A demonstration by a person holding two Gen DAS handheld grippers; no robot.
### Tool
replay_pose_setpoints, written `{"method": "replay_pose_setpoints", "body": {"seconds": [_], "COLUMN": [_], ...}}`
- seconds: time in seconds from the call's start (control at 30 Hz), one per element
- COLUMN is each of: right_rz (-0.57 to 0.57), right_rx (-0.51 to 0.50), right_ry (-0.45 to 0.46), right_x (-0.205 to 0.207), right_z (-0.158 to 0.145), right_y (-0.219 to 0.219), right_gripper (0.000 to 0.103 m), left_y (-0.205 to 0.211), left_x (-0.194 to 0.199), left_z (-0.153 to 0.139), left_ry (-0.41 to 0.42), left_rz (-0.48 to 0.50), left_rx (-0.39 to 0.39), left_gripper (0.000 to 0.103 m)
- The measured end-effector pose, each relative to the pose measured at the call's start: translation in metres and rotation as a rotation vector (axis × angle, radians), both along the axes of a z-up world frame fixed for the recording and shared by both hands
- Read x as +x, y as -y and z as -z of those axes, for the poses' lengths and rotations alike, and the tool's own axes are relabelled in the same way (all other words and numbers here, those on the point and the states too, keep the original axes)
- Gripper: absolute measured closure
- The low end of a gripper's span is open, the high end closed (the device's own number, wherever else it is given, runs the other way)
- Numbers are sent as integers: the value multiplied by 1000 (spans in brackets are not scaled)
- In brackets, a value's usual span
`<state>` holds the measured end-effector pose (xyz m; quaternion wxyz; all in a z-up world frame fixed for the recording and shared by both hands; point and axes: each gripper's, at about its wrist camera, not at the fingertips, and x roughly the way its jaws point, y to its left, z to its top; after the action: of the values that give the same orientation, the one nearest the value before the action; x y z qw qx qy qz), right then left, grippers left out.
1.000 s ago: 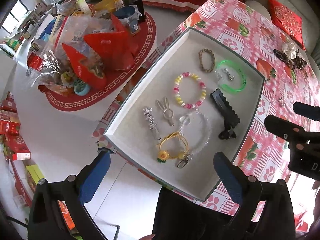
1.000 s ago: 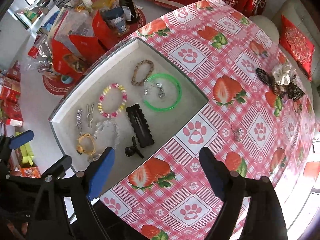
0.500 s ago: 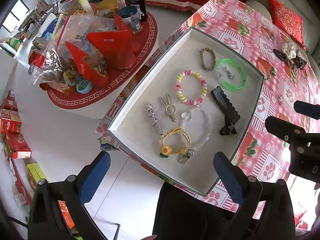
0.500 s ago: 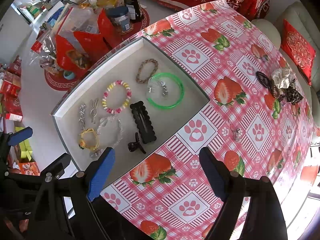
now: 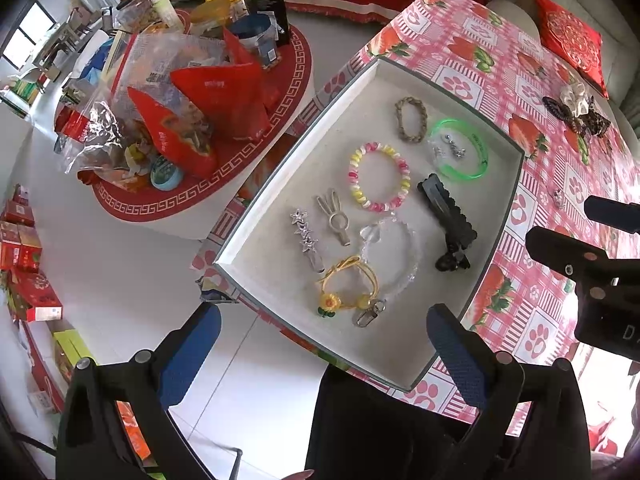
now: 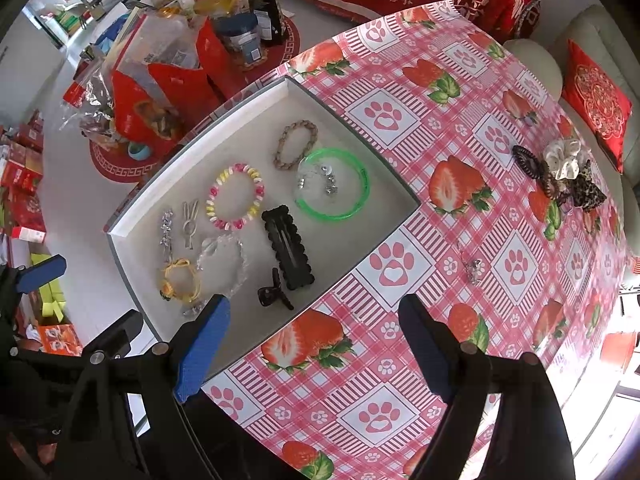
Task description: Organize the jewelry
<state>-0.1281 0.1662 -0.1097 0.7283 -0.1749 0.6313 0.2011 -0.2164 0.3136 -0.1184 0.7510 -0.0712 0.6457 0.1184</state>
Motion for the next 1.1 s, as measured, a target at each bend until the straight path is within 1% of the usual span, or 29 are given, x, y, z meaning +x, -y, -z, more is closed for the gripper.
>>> {"method": "replay_pose_setpoints", "body": {"seconds": [1.1], "right_rz": [-10], "right_rx": [-3], "right_ry": [-1], "right_x": [1], "right_z": [0], "right_y": [2], "right_gripper": [15], "left_y": [5], "left_x": [3], "left_z": [1], "left_ry": [-7], "left_rz": [29], "left_rx": [3], "left_gripper": [0]}}
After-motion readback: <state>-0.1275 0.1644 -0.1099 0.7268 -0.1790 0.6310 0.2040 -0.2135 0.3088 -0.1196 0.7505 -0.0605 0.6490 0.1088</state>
